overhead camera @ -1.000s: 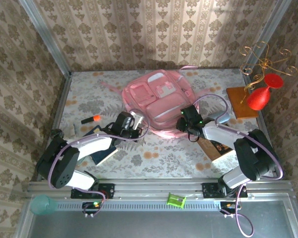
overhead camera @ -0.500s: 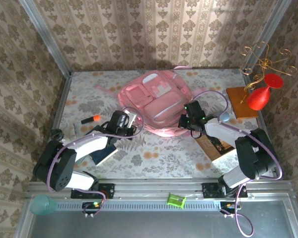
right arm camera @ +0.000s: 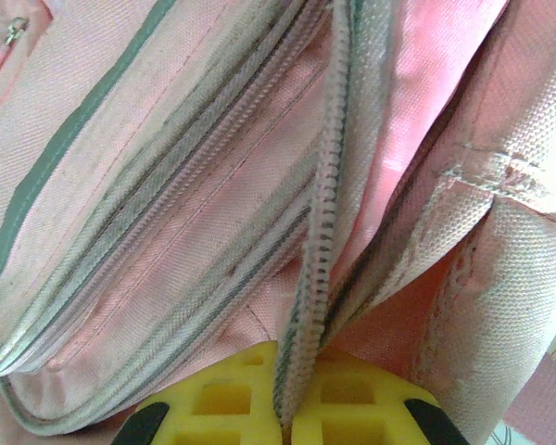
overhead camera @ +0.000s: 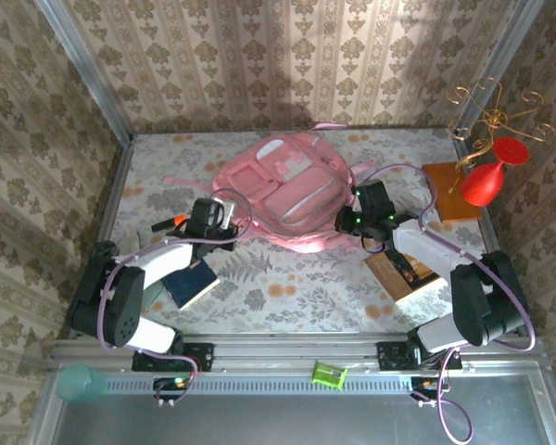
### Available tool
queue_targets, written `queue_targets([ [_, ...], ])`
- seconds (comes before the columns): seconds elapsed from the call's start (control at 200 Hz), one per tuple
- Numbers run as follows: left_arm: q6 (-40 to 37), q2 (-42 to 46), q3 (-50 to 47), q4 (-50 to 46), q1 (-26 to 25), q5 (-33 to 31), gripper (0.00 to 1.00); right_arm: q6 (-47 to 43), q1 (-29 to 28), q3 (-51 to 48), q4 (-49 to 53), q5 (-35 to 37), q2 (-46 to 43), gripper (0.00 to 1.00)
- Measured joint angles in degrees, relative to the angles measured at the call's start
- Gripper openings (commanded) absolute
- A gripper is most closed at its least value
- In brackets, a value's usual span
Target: Pack the student bag
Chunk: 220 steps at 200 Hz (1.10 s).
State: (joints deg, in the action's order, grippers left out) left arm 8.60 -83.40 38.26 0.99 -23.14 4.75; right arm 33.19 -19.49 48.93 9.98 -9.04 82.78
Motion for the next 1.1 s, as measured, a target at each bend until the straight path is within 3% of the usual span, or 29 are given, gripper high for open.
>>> queue_targets([
  [0.155, 0.42, -1.49, 0.96, -0.15, 0.44, 1.38, 0.0, 0.9, 0.11, 0.0, -0.57, -0.98, -1.53, 0.0],
  [0.24, 0.76, -0.81, 0.68, 0.37, 0.61, 2.8, 0.28, 2.32, 0.11, -0.44, -2.14, -1.73, -2.6, 0.0],
  [0.31, 1.68, 1.18, -0.11, 0.9, 1.11, 3.45, 0.46, 3.52, -0.28, -1.79, -3.85, -1.73, -3.96, 0.1],
  [0.41, 2.71, 7.72, -2.14, 1.03, 1.22, 4.37, 0.58, 5.2, -1.86, -4.04, -5.55, -0.26, -6.03, 0.11],
  [0.51, 2.86, 16.44, -4.31, 1.51, -0.81, 4.07, 0.71, 6.49, -4.15, -5.42, -6.97, 1.14, -6.62, 0.04],
  [0.62, 0.66, 23.47, -7.08, 5.7, -5.77, 4.26, 0.73, 7.43, -5.29, -5.66, -7.67, 1.29, -6.62, 0.04],
  [0.7, -3.87, 22.95, -6.71, 7.69, -11.28, 5.73, 0.73, 8.04, -5.99, -5.66, -8.7, 1.29, -6.62, 0.05],
  [0.86, -15.96, 11.87, 1.11, 6.21, -20.81, 9.18, 0.7, 9.29, -6.84, -5.66, -10.16, 1.29, -6.62, 0.05],
  [1.1, -27.5, -1.16, 12.79, 0.85, -22.97, 12.0, 0.57, 10.34, -7.21, -5.66, -10.25, 1.29, -6.62, 0.05],
])
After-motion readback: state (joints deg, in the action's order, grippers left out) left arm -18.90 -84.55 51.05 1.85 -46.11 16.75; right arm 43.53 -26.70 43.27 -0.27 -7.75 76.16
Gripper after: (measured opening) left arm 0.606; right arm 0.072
